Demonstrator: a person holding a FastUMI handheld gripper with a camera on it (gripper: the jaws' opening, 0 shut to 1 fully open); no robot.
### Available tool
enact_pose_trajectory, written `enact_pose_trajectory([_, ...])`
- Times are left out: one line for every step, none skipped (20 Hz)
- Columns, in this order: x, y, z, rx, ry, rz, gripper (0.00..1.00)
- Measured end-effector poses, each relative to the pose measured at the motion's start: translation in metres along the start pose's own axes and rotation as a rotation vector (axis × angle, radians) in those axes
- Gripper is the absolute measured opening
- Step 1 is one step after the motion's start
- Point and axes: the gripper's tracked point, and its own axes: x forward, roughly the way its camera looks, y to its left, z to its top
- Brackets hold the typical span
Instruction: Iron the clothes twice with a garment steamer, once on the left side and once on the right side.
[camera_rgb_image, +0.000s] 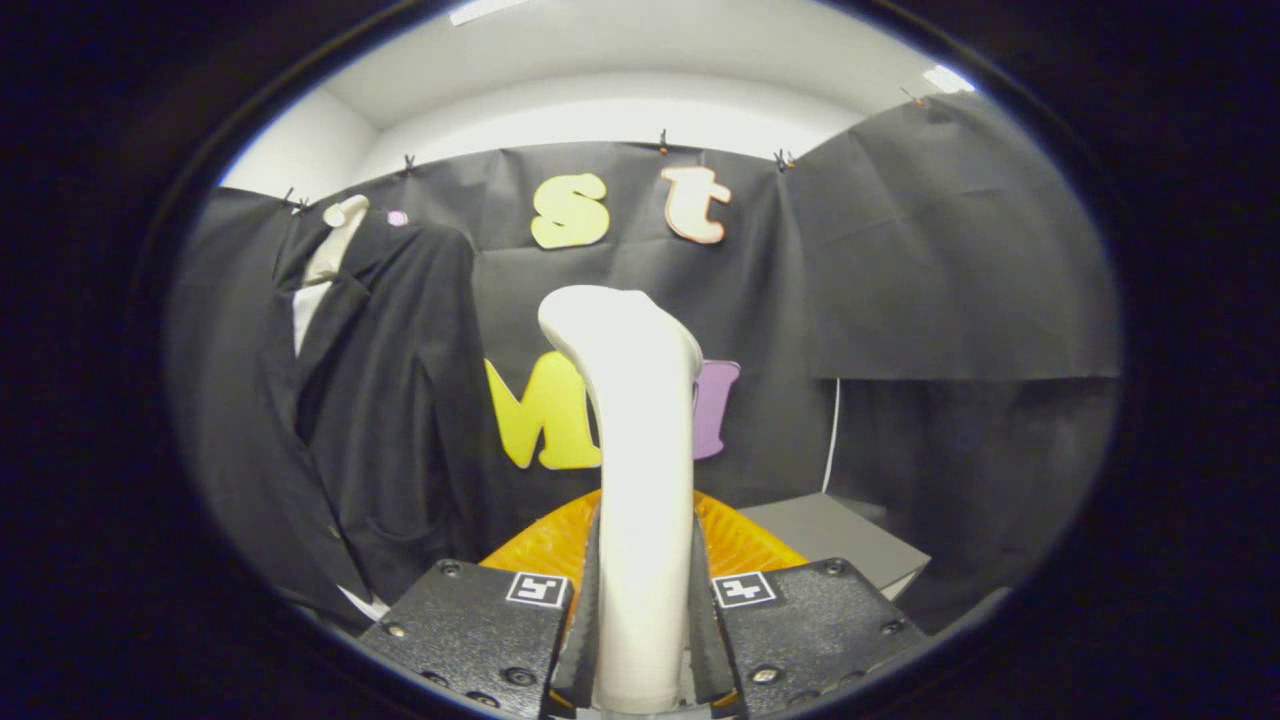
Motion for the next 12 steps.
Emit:
enact_pose_trajectory([-0.005, 0.018, 0.012, -0.005, -0.015, 0.01, 0.39])
enact_pose_trajectory([-0.007, 0.033, 0.023, -0.008, -0.027, 0.02, 0.39])
enact_pose_trajectory([-0.008, 0.047, 0.033, -0.012, -0.038, 0.03, 0.39])
enact_pose_trajectory([-0.01, 0.065, 0.045, -0.013, -0.052, 0.044, 0.39])
enact_pose_trajectory([-0.013, 0.083, 0.056, -0.015, -0.068, 0.056, 0.39])
enact_pose_trajectory([-0.015, 0.097, 0.064, -0.016, -0.08, 0.062, 0.39])
enact_pose_trajectory([-0.014, 0.109, 0.073, -0.016, -0.09, 0.072, 0.39])
enact_pose_trajectory([-0.014, 0.123, 0.082, -0.013, -0.099, 0.079, 0.39])
enact_pose_trajectory([-0.012, 0.136, 0.089, -0.017, -0.102, 0.08, 0.39])
enact_pose_trajectory([-0.009, 0.146, 0.094, -0.024, -0.103, 0.08, 0.39])
enact_pose_trajectory([-0.006, 0.157, 0.1, -0.029, -0.107, 0.083, 0.39])
enact_pose_trajectory([0.0, 0.168, 0.106, -0.03, -0.106, 0.084, 0.39])
